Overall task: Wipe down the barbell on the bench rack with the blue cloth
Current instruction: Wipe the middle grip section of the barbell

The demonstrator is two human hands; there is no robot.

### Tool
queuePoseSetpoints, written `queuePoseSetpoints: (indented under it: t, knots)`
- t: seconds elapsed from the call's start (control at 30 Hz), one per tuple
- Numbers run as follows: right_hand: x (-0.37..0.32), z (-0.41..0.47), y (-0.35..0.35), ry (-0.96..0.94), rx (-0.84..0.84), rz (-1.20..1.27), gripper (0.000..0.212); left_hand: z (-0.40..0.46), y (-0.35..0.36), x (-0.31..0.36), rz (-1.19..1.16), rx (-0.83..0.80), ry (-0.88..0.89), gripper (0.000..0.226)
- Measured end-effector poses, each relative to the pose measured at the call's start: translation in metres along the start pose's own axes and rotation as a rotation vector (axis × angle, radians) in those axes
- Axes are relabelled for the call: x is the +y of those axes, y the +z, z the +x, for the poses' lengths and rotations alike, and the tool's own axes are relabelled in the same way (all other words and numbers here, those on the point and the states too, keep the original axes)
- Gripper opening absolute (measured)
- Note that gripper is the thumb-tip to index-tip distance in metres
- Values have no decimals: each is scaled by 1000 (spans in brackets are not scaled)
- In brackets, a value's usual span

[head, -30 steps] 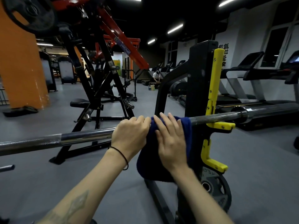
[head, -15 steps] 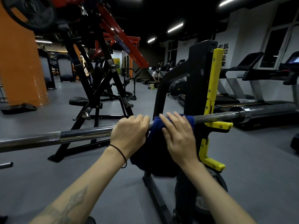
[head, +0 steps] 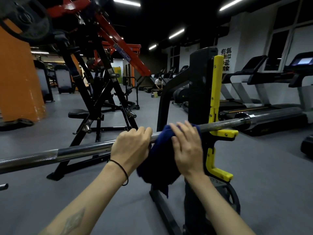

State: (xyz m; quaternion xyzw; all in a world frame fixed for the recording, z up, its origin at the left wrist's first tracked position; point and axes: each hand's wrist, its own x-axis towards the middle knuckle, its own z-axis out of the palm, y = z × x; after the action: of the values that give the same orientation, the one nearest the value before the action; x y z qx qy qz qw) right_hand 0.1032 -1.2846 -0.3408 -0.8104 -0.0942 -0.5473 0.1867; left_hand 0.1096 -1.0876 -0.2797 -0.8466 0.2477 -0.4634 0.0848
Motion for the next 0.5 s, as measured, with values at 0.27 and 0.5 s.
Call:
queuePoseSetpoints:
  t: [0.27, 0.5]
  knots:
    - [-79, 0, 32, 304, 158, 231, 46, 5, 1, 4, 7, -16, -55, 29]
    - [11, 4, -1, 103, 51, 34, 44, 9, -9, 5, 66, -150, -71, 27]
